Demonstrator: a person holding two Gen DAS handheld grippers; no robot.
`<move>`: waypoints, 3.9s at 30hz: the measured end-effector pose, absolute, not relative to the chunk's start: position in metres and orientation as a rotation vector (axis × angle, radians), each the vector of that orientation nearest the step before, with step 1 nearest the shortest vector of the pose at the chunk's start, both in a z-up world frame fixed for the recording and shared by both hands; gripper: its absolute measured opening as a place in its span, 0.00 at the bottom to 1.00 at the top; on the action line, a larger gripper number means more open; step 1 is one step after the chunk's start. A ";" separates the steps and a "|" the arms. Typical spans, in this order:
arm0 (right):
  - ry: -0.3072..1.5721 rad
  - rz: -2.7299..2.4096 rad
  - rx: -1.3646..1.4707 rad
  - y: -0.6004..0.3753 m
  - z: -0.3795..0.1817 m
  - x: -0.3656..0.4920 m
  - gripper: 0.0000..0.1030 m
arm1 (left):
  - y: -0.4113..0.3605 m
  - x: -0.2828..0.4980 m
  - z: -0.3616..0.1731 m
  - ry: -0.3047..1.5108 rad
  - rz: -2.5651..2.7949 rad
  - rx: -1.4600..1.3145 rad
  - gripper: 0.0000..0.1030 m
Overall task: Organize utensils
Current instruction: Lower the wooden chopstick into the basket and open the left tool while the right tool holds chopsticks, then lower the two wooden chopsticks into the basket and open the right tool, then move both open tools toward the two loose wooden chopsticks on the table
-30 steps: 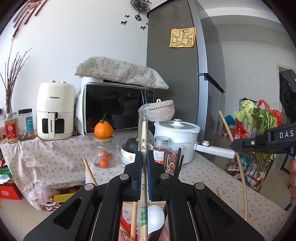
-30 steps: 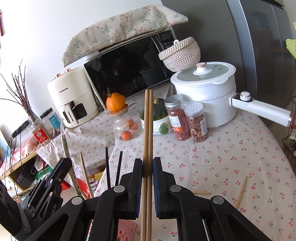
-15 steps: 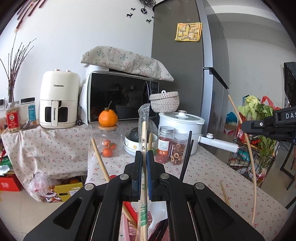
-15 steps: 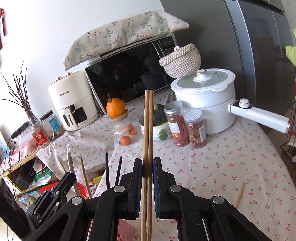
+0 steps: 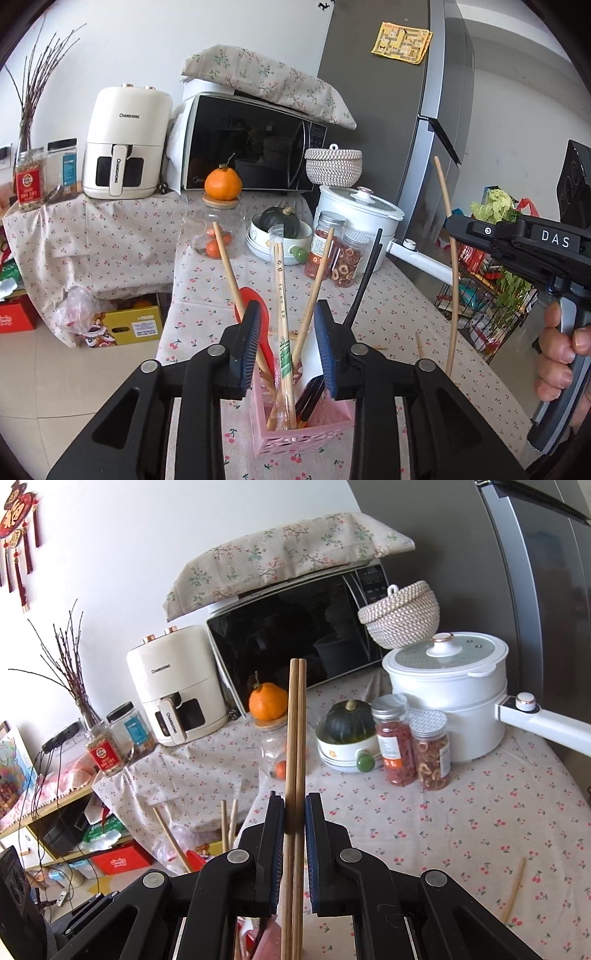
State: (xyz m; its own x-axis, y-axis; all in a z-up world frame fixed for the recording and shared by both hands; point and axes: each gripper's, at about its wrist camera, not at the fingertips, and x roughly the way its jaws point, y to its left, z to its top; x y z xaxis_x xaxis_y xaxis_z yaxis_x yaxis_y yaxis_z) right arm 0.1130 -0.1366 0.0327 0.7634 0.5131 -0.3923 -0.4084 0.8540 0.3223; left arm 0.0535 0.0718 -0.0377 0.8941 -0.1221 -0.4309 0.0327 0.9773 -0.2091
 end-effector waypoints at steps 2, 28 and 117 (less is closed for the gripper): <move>0.476 0.519 0.222 -0.127 0.033 0.111 0.07 | 0.079 0.051 -0.036 0.487 -0.071 -0.209 0.40; 0.253 0.228 0.112 -0.043 -0.014 0.082 0.10 | 0.174 0.067 -0.031 0.724 -0.048 -0.459 0.43; 0.972 0.048 0.199 -0.281 -0.053 0.147 0.81 | -0.021 0.079 -0.012 0.878 -0.441 -0.029 0.88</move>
State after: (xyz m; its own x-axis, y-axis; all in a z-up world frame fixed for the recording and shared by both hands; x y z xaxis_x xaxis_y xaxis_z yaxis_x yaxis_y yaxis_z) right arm 0.1466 -0.2805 -0.0532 0.5642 0.1293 -0.8155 0.0489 0.9807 0.1893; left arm 0.0790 -0.0210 -0.0121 0.5554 -0.3847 -0.7373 0.3615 0.9101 -0.2026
